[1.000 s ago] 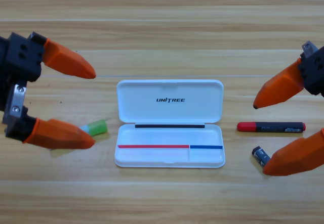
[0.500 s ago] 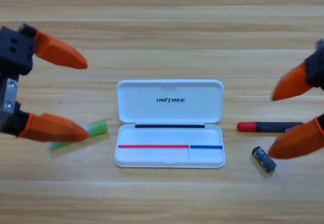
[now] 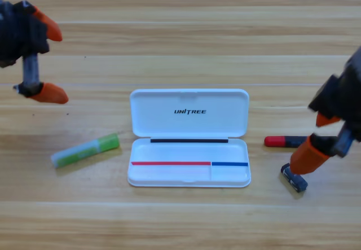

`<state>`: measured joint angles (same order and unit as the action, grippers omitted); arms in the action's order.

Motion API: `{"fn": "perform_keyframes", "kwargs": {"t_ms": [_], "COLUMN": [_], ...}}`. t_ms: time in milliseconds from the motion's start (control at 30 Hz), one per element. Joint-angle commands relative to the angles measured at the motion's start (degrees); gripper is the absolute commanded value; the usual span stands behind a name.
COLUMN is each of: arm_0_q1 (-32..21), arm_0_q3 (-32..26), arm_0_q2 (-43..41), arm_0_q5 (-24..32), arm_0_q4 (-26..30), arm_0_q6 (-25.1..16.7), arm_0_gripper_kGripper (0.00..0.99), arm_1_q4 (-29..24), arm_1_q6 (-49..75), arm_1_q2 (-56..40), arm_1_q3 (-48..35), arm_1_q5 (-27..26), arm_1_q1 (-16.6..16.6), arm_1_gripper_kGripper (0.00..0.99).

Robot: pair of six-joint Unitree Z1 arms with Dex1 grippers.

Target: Clean up eraser and pencils

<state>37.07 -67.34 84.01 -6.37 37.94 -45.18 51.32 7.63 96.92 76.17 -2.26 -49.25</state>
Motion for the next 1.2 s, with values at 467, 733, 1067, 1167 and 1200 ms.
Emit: {"fn": "perform_keyframes", "kwargs": {"t_ms": [467, 733, 1067, 1167, 1200], "arm_0_q1": [-8.24, -8.24, -8.24, -8.24, -8.24], "arm_0_q3": [-7.37, -7.10, -5.79, -4.99, -4.55], "arm_0_q2": [25.77, 30.34, 32.62, 33.24, 33.24], "arm_0_q5": [1.80, 3.82, 4.44, 4.96, 5.14], "arm_0_q4": [6.18, 6.18, 4.86, 3.98, 3.54], "arm_0_q6": [1.58, 5.27, 8.52, 8.52, 8.70], "arm_0_gripper_kGripper": [0.974, 0.974, 0.974, 0.976, 0.976], "arm_1_q4": [-3.24, -3.24, -2.98, -0.96, 0.01], "arm_1_q6": [-8.95, -8.86, -5.88, -5.79, -5.26], "arm_1_q2": [23.57, 26.74, 26.47, 24.54, 23.49], "arm_1_q3": [1.61, 2.93, 1.70, 1.79, 2.23], "arm_1_q5": [2.44, 2.26, 1.47, 1.56, 1.56], "arm_1_q1": [5.48, 5.48, 5.48, 5.48, 5.48], "arm_1_gripper_kGripper": [0.893, 0.810, 0.000, 0.000, 0.000]}}
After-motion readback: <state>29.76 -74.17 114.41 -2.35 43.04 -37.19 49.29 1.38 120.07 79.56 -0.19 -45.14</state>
